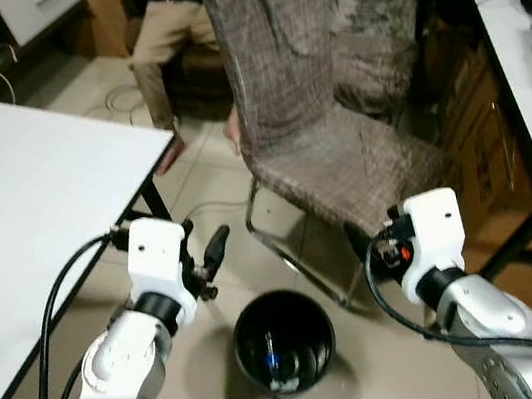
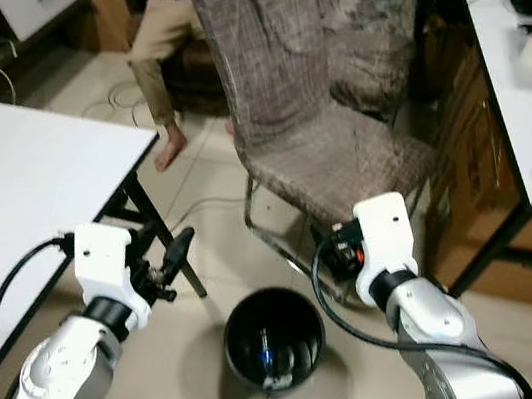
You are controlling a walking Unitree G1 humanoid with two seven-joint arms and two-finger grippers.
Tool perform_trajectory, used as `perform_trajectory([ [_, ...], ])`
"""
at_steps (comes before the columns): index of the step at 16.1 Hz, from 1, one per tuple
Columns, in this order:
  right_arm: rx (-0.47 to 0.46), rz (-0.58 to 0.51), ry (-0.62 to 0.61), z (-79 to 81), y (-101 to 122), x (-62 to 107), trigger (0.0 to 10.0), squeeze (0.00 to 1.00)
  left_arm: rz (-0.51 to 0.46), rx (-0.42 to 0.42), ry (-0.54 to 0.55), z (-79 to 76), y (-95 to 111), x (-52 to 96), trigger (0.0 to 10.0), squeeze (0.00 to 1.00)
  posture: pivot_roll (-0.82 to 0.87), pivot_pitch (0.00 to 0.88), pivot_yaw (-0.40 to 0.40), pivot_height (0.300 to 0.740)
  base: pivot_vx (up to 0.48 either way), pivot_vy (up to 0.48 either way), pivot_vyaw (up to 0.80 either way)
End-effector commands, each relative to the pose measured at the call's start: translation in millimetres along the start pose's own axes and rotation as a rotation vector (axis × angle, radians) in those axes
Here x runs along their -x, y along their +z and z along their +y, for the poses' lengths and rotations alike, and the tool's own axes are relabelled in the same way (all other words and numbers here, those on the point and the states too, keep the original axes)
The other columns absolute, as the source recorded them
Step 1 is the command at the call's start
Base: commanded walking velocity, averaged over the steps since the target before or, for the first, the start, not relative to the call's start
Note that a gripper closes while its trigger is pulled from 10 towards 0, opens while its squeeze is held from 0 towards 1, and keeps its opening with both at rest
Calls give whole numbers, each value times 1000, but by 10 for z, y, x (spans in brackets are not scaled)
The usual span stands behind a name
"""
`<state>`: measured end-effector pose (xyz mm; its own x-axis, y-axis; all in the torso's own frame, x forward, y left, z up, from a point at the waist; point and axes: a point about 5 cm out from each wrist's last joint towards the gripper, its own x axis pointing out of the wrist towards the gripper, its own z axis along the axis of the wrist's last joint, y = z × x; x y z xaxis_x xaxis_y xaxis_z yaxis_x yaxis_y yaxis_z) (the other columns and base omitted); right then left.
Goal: Picking trash to rubbish bin
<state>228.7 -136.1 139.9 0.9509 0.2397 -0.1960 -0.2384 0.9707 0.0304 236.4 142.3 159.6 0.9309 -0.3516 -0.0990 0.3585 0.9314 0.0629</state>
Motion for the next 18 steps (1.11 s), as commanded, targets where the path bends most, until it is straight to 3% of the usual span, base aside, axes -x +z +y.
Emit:
perform_trajectory([
  [1,8,12,-4,-3,-33,10,10000,0,22,0,-2,-3,-26,-4,10000,0,-39,91,-15,740,-315,0,0],
  [6,2,7,-7,-11,-21,-20,10000,0,20,-18,-3,23,-9,-45,10000,0,-36,81,-15,740,-316,0,0],
  [18,-20,26,28,36,-80,-68,10000,0,35,-26,34,90,-34,32,10000,0,-8,75,-39,740,-307,0,0],
])
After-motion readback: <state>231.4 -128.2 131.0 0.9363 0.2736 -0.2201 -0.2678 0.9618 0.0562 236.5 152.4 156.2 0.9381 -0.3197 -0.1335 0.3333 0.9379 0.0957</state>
